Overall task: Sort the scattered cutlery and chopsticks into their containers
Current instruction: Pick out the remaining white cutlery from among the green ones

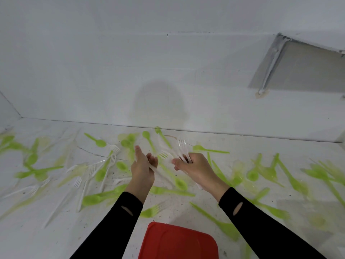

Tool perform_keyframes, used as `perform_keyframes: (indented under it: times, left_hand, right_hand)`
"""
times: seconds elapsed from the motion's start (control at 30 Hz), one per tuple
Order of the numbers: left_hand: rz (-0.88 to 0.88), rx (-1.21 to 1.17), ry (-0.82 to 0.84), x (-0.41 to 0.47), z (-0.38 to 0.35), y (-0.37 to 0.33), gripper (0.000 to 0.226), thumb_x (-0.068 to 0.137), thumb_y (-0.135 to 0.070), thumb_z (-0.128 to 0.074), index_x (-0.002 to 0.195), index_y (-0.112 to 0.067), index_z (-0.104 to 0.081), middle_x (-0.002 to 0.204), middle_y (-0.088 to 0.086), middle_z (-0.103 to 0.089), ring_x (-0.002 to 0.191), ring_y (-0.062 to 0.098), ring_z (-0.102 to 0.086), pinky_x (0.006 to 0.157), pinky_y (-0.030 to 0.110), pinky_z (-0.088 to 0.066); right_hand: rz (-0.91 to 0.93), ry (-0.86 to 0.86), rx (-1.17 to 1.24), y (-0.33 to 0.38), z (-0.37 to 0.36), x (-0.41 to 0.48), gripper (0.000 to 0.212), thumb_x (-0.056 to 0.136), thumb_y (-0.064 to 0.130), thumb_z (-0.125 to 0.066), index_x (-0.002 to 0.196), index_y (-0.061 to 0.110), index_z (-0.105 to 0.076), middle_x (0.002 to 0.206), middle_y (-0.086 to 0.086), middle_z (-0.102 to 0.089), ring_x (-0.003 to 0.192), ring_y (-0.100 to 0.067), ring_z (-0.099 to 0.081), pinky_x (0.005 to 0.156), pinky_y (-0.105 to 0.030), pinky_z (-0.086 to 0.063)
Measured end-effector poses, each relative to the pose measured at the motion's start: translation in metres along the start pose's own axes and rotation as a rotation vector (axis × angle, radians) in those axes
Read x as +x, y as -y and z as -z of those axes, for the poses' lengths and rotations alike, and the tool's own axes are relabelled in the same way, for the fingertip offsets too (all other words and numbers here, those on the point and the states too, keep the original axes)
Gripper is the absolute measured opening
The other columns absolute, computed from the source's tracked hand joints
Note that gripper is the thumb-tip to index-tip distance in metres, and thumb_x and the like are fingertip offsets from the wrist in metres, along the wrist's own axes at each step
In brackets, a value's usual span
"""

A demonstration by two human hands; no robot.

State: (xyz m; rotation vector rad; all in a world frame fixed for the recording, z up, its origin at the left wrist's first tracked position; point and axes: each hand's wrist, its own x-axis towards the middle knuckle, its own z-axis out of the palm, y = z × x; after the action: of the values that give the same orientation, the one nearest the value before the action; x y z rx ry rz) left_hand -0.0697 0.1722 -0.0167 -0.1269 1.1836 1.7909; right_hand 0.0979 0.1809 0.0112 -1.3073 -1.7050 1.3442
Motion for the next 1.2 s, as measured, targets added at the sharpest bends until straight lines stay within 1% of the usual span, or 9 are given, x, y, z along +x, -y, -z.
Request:
perform_keyframes:
  times: [0.2, 0.33, 0.43, 0.53, 0.6, 0.7, 0.8, 1.03, 1.2]
  left_hand:
    - [0.05, 0.077, 0.066, -0.001, 0.01, 0.005, 0.049, 0.086, -0.054, -0.064, 0.072, -0.012, -0.045, 0.061, -0.003, -0.042, 0.036, 0.004, -0.038, 0.037, 0.015, -0.038]
    - [0.159, 0.163, 0.162, -0.008, 0.006, 0.016, 0.056, 0.087, -0.065, -0.052, 0.072, -0.011, -0.044, 0.056, -0.001, -0.037, 0.041, 0.01, -0.037, 0.042, 0.02, -0.039]
    - [0.168, 0.298, 0.248, -0.007, 0.008, 0.026, 0.076, 0.083, -0.075, -0.044, 0.084, 0.0, -0.056, 0.065, 0.012, -0.053, 0.057, 0.02, -0.05, 0.059, 0.026, -0.044]
    - [0.203, 0.292, 0.275, -0.012, 0.008, 0.03, 0.1, 0.076, -0.084, -0.042, 0.107, 0.009, -0.062, 0.11, 0.02, -0.067, 0.1, 0.032, -0.067, 0.098, 0.037, -0.05]
    - [0.213, 0.257, 0.293, -0.013, 0.005, 0.032, 0.097, 0.079, -0.082, -0.038, 0.117, 0.005, -0.062, 0.115, 0.022, -0.069, 0.107, 0.03, -0.068, 0.104, 0.04, -0.047]
    - [0.202, 0.304, 0.372, -0.017, -0.001, 0.035, 0.091, 0.083, -0.08, -0.035, 0.106, 0.003, -0.065, 0.102, 0.019, -0.071, 0.097, 0.028, -0.07, 0.098, 0.038, -0.051]
    - [0.151, 0.394, 0.419, -0.02, -0.004, 0.041, 0.067, 0.098, -0.06, -0.038, 0.091, 0.0, -0.068, 0.087, 0.016, -0.069, 0.082, 0.023, -0.069, 0.083, 0.033, -0.054]
    - [0.111, 0.255, 0.311, -0.026, -0.005, 0.035, 0.04, 0.096, -0.04, -0.058, 0.086, -0.001, -0.059, 0.082, 0.011, -0.066, 0.065, 0.017, -0.069, 0.054, 0.026, -0.056]
    - [0.15, 0.102, 0.26, -0.027, 0.004, 0.019, 0.037, 0.091, -0.041, -0.064, 0.085, -0.007, -0.051, 0.09, 0.007, -0.063, 0.085, 0.018, -0.064, 0.073, 0.032, -0.057]
  right_hand:
    - [0.03, -0.063, 0.021, -0.006, -0.002, 0.006, 0.043, 0.082, 0.031, -0.077, 0.071, -0.006, -0.058, 0.061, -0.012, -0.053, 0.058, -0.013, -0.044, 0.057, -0.027, -0.032]
    - [0.02, -0.016, 0.037, -0.005, -0.014, 0.004, 0.042, 0.081, 0.025, -0.079, 0.054, 0.009, -0.052, 0.049, 0.005, -0.042, 0.049, -0.009, -0.038, 0.049, -0.022, -0.029]
    - [0.016, 0.012, 0.076, -0.006, -0.026, 0.0, 0.017, 0.079, 0.023, -0.08, 0.075, 0.008, -0.074, 0.069, -0.005, -0.071, 0.062, -0.009, -0.062, 0.059, -0.02, -0.044]
    - [0.018, -0.017, 0.095, -0.008, -0.033, -0.003, 0.014, 0.079, 0.023, -0.081, 0.081, 0.011, -0.074, 0.074, 0.001, -0.073, 0.067, -0.006, -0.068, 0.06, -0.017, -0.05]
    - [0.02, -0.021, 0.087, -0.01, -0.035, -0.003, 0.017, 0.079, 0.025, -0.081, 0.09, 0.012, -0.077, 0.082, -0.001, -0.076, 0.078, -0.01, -0.072, 0.071, -0.026, -0.057]
    - [0.016, -0.045, 0.053, -0.011, -0.034, -0.003, 0.013, 0.08, 0.026, -0.079, 0.091, 0.019, -0.078, 0.083, 0.0, -0.076, 0.081, -0.014, -0.072, 0.074, -0.03, -0.056]
    - [0.019, -0.1, 0.018, -0.011, -0.033, -0.005, 0.005, 0.082, 0.022, -0.075, 0.08, 0.019, -0.074, 0.072, 0.002, -0.072, 0.064, -0.004, -0.065, 0.057, -0.016, -0.048]
    - [-0.015, -0.018, 0.008, -0.009, -0.014, -0.008, 0.028, 0.088, 0.026, -0.072, 0.066, 0.01, -0.065, 0.04, 0.013, -0.049, 0.035, -0.001, -0.04, 0.044, -0.015, -0.029]
    - [-0.013, -0.058, -0.175, -0.011, -0.001, -0.013, 0.047, 0.092, 0.043, -0.065, 0.06, 0.009, -0.057, 0.043, 0.011, -0.052, 0.035, -0.001, -0.041, 0.043, -0.012, -0.03]
